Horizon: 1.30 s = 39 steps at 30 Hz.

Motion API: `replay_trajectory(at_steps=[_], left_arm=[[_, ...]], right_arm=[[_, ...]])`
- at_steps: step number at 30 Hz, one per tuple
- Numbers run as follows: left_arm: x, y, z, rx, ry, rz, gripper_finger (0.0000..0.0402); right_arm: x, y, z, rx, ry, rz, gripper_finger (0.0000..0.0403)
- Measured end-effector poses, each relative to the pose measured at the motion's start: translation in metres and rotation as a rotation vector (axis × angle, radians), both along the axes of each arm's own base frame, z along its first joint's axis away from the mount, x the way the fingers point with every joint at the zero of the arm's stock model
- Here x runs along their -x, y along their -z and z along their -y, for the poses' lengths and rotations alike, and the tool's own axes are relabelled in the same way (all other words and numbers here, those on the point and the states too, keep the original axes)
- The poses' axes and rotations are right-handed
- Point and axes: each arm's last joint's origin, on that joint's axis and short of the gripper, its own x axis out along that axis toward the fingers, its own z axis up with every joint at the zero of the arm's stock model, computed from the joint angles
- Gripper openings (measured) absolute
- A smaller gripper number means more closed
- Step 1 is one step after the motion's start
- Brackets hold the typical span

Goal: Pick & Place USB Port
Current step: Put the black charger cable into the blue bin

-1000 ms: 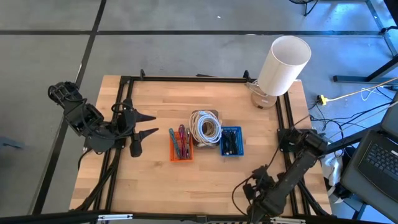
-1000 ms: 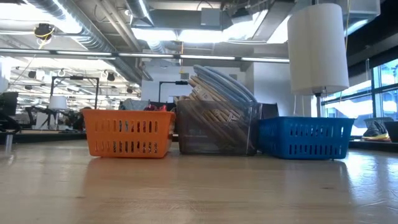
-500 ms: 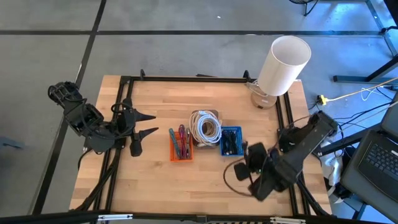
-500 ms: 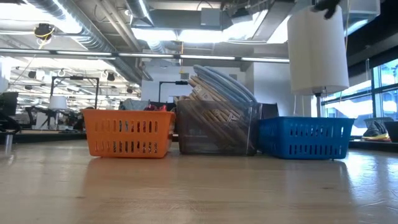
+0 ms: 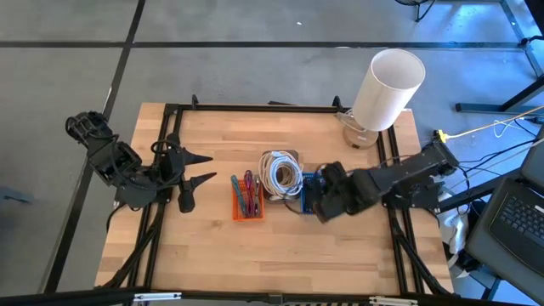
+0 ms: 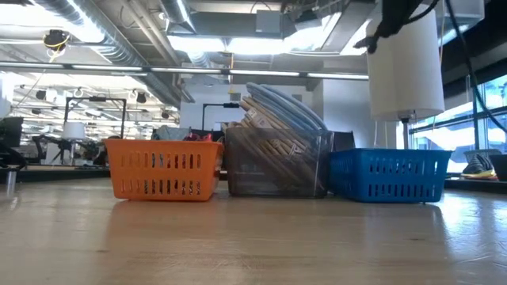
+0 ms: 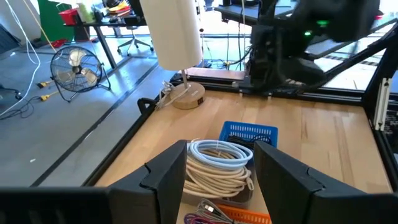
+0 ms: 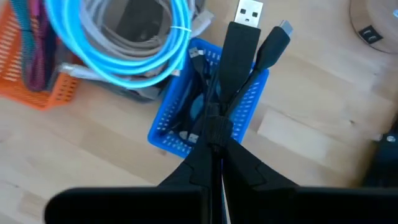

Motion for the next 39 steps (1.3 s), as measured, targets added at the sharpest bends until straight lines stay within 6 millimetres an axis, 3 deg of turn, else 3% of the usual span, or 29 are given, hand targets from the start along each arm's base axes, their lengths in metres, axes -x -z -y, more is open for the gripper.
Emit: replay_trajectory(at_steps=[4, 9, 18, 29, 33, 39], left_arm=[[0.0, 0.0, 0.0, -0.001, 0.0, -0.001, 0.018], [0.0, 0.001, 0.0, -0.01, 0.0, -0.011, 0.018], [0.001, 0.002, -0.001, -0.014, 0.004, -0.022, 0.018], [0.001, 0.002, -0.001, -0.017, 0.006, -0.027, 0.018], [0.001, 0.002, -0.001, -0.018, 0.006, -0.028, 0.018], [0.001, 0.002, -0.001, -0.017, 0.005, -0.027, 0.018]], right_arm=[[-0.008, 0.002, 0.019, -0.058, 0.003, -0.055, 0.0016], [-0.02, 0.019, 0.035, -0.141, -0.044, -0.085, 0.0016], [-0.026, 0.093, 0.054, -0.288, -0.032, -0.143, 0.0016], [-0.024, 0.166, 0.074, -0.354, 0.052, 0.018, 0.0016], [-0.016, 0.179, 0.076, -0.363, 0.055, 0.006, 0.0016], [-0.015, 0.182, 0.076, -0.361, 0.055, 0.009, 0.0026]])
